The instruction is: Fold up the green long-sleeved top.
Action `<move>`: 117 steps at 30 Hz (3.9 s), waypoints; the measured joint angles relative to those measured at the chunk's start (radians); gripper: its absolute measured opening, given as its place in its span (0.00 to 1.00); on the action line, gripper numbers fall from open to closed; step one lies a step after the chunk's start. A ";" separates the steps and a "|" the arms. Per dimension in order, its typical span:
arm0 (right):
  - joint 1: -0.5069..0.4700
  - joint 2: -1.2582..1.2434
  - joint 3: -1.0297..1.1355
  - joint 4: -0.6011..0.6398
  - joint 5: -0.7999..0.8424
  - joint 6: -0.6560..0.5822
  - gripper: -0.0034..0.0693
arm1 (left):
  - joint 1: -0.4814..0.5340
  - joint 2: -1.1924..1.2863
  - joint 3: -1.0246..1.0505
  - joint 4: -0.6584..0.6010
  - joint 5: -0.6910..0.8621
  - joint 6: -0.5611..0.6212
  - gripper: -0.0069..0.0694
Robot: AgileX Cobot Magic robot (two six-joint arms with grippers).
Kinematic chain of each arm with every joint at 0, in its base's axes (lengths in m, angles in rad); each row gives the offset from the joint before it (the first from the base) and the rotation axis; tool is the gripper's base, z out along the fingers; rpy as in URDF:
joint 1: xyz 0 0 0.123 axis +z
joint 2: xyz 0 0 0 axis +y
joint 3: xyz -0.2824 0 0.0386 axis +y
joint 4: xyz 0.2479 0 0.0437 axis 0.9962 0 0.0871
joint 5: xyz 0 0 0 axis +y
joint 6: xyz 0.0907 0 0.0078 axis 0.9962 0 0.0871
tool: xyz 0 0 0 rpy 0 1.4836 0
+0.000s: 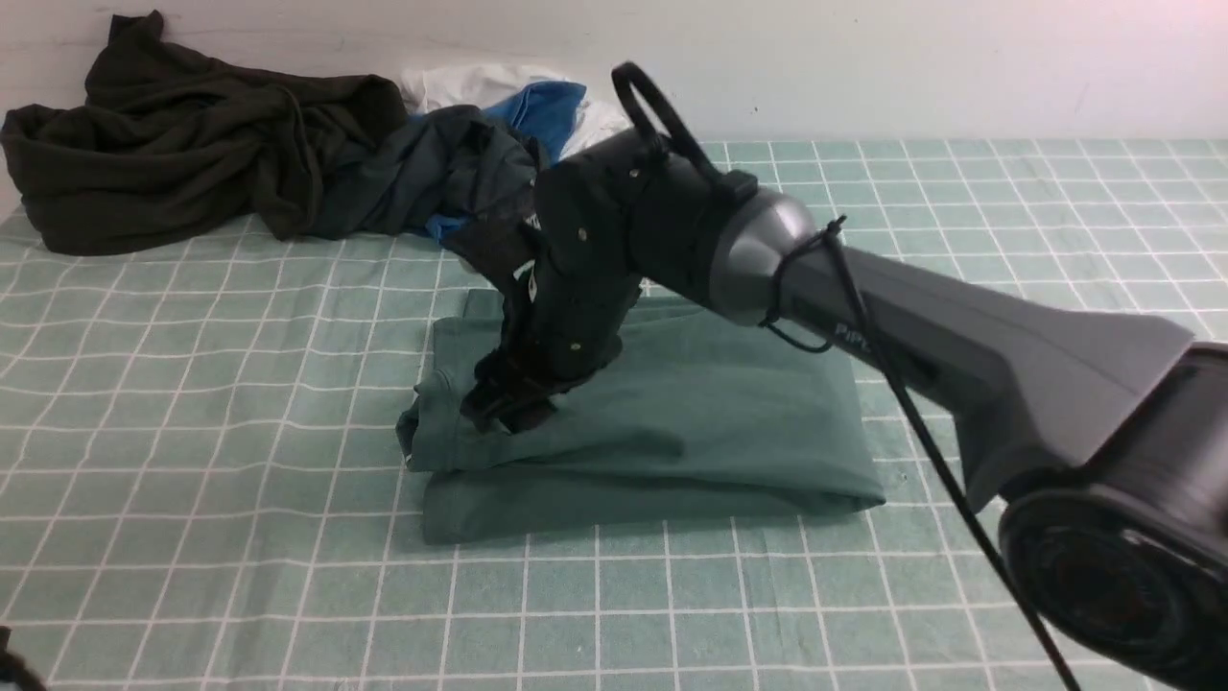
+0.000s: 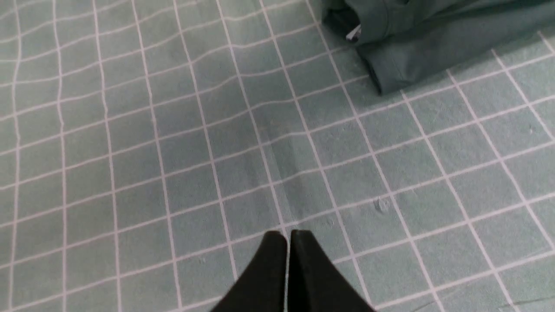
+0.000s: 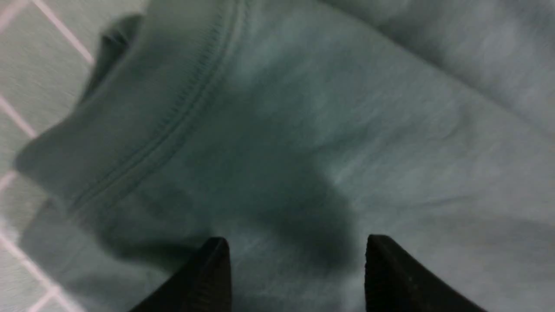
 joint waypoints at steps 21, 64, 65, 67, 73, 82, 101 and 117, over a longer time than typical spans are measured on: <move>0.000 -0.790 0.203 0.000 0.121 -0.067 0.43 | 0.000 -0.308 0.083 -0.001 0.007 -0.004 0.09; -0.254 -1.892 1.614 -0.137 -0.673 0.209 0.03 | 0.000 -0.308 0.083 -0.001 0.007 -0.004 0.09; -0.296 -1.928 1.666 -0.130 -0.701 0.215 0.03 | 0.000 -0.308 0.083 -0.001 0.007 -0.004 0.09; -0.401 -2.019 1.789 -0.098 -0.764 0.217 0.03 | 0.000 -0.308 0.083 -0.001 0.007 -0.004 0.09; -0.653 -2.267 2.079 -0.032 -0.904 0.219 0.03 | 0.000 -0.308 0.083 -0.001 0.007 -0.004 0.09; -0.836 -2.341 2.200 -0.065 -0.845 0.245 0.03 | 0.000 -0.308 0.083 0.000 0.008 -0.004 0.09; -0.778 -2.341 2.199 -0.091 -0.777 0.258 0.03 | 0.000 -0.308 0.083 0.000 0.008 -0.004 0.09; -0.778 -2.341 2.198 -0.091 -0.776 0.258 0.03 | 0.000 -0.308 0.083 0.000 0.008 -0.004 0.09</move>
